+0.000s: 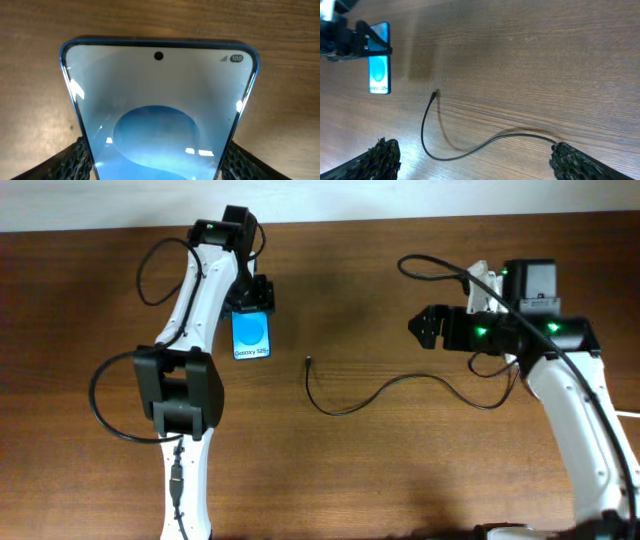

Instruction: Plug charger to phone and switch on socket

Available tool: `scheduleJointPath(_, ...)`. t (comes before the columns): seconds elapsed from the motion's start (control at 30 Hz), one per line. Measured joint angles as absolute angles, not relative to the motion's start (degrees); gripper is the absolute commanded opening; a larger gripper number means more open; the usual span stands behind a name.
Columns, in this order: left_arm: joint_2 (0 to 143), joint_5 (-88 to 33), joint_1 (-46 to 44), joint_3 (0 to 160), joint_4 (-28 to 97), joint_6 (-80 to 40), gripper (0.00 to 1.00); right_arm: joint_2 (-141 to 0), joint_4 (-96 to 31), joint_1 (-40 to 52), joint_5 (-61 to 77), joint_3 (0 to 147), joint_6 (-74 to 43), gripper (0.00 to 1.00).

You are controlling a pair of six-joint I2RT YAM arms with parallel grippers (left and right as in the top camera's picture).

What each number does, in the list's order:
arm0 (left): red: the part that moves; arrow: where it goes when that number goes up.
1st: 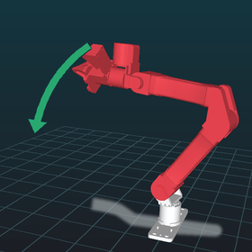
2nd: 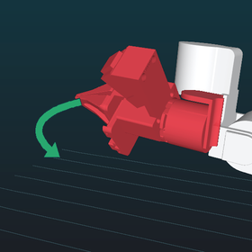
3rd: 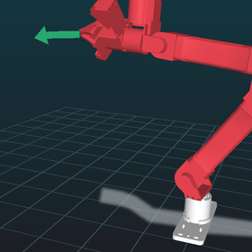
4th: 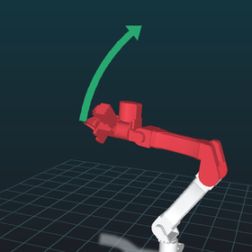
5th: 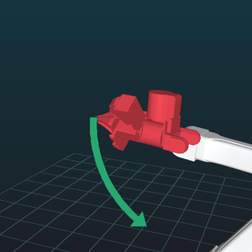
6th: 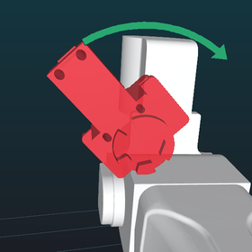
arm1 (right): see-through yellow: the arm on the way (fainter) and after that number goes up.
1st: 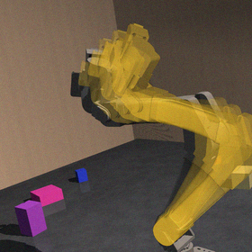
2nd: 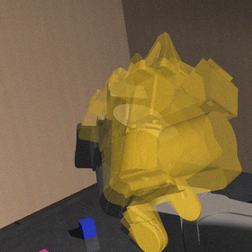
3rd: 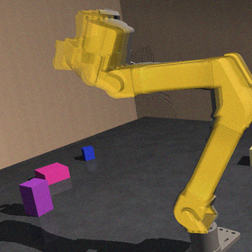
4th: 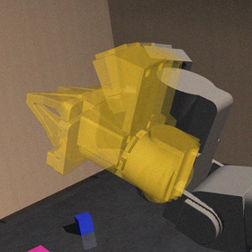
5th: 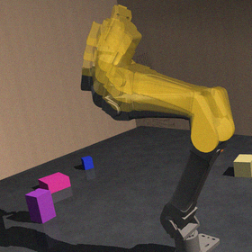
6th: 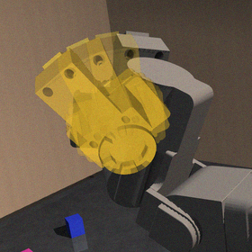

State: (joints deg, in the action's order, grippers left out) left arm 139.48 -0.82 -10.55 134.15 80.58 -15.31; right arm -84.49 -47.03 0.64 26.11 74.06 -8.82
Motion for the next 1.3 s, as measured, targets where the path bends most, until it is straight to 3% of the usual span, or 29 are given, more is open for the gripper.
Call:
scheduleJointPath(0.17, 139.5, -7.0, -9.9, 140.7, 83.7, -17.8, 0.0, -91.3, -40.8, 8.2, 26.4, 74.1, -16.4, 0.88)
scheduleJointPath(0.43, 139.5, -15.7, -4.8, 141.0, 86.3, -24.2, 0.0, -101.8, -42.3, 14.9, 26.5, 80.6, -22.5, 0.85)
scheduleJointPath(0.67, 139.5, -26.6, -2.6, 141.0, 86.9, -28.6, 0.0, -104.4, -39.6, 19.4, 26.5, 81.9, -26.3, 0.71)
scheduleJointPath(0.87, 139.5, -27.7, 1.1, 141.0, 87.7, -31.2, 0.0, -110.0, -46.7, 25.0, 24.8, 82.1, -26.7, 0.65)
scheduleJointPath(1.07, 139.5, -28.8, 0.9, 141.0, 87.7, -31.3, 0.0, -112.7, -53.8, 30.4, 18.2, 82.2, -14.9, 0.65)
scheduleJointPath(1.2, 139.5, -29.2, 1.8, 141.0, 87.6, -31.7, 0.0, -112.7, -54.7, 30.4, 17.1, 82.2, -1.0, 0.65)
scheduleJointPath(1.3, 139.5, -30.3, 4.3, 141.0, 86.2, -32.8, 0.0, -112.7, -54.7, 30.7, 16.7, 82.2, 7.1, 0.59)
